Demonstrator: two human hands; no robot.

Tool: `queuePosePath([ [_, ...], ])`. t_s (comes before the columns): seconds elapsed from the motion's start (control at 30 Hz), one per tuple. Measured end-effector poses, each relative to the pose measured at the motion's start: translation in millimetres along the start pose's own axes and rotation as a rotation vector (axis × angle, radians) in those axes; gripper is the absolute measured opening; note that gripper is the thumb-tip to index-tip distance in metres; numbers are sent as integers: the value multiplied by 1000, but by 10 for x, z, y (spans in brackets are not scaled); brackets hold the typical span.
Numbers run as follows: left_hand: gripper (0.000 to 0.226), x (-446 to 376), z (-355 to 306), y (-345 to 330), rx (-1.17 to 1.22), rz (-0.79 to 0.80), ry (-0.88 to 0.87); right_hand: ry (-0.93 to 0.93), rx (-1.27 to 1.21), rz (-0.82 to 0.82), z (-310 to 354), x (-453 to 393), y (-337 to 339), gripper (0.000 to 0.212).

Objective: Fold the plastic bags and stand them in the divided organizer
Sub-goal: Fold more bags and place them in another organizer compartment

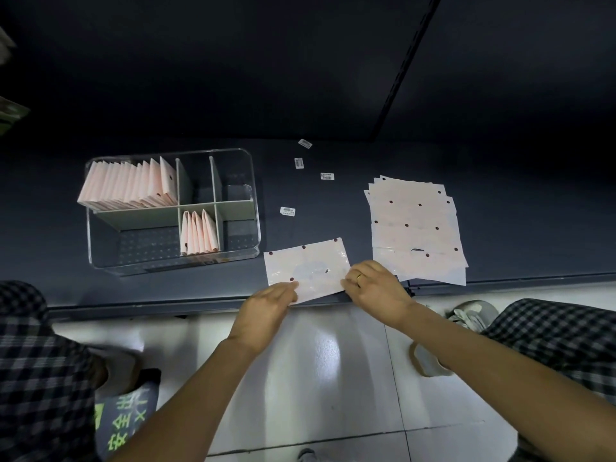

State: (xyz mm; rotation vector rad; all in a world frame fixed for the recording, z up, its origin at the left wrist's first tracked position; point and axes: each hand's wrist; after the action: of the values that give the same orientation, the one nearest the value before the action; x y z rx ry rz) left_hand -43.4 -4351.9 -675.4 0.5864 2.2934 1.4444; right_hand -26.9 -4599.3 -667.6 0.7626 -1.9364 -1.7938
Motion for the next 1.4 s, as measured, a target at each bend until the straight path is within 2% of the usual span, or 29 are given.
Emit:
queuePosePath([
  [0.13, 22, -19, 51, -2, 28, -19, 21, -95, -322, 45, -26, 25, 53, 4],
  [0.2, 23, -21, 97, -2, 11, -47, 53, -257, -534, 108, -35, 50, 49, 13],
  [0.3, 17, -61, 154, 13, 125, -57, 245, -528, -791, 185, -45, 15, 35, 15],
  [0.4, 10, -186, 189, 25, 339, -54, 512, -692, -981, 135, -35, -91, 27, 5],
  [0.47, 11, -267, 213, 28, 435, -37, 611, -837, -1094, 73, -28, -159, 3, 17],
  [0.57, 18, -333, 178, 47, 422, -77, 670, -1027, -1070, 68, -27, -267, -54, 39],
  [0.63, 30, -335, 65, 34, 241, -187, 594, -1092, -1013, 96, -28, -341, -87, 41],
  [0.7, 41, -346, -110, -11, 90, -278, 426, -1122, -972, 125, -41, -391, -109, 41],
  [0.77, 46, -370, -252, -92, 30, -235, 262, -1132, -942, 147, -63, -411, -128, 42],
  [0.83, 54, -378, -308, -201, -23, -84, 171, -1140, -925, 167, -83, -422, -139, 42],
  [0.93, 71, -358, -185, -339, -181, 106, 152, -1142, -896, 215, -111, -453, -145, 44],
  [1.07, 79, -379, -41, -353, -262, 210, 161, -1168, -875, 279, -140, -494, -155, 44],
  [1.23, 82, -373, -34, -368, -328, 267, 161, -1168, -867, 265, -129, -508, -179, 46],
  [1.4, 84, -395, -3, -341, -420, 265, 144, -1223, -930, 164, -78, -498, -163, 43],
])
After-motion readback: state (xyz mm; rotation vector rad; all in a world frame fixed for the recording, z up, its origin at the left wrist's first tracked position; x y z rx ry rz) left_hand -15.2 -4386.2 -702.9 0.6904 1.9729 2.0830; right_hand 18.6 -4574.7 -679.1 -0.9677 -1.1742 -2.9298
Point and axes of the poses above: each hand's wrist, its own x-axis away from the middle knuckle, its own y-axis out of the back of the hand, z = x × y, and after that the axes turned 5 degrees about -x, right-handed
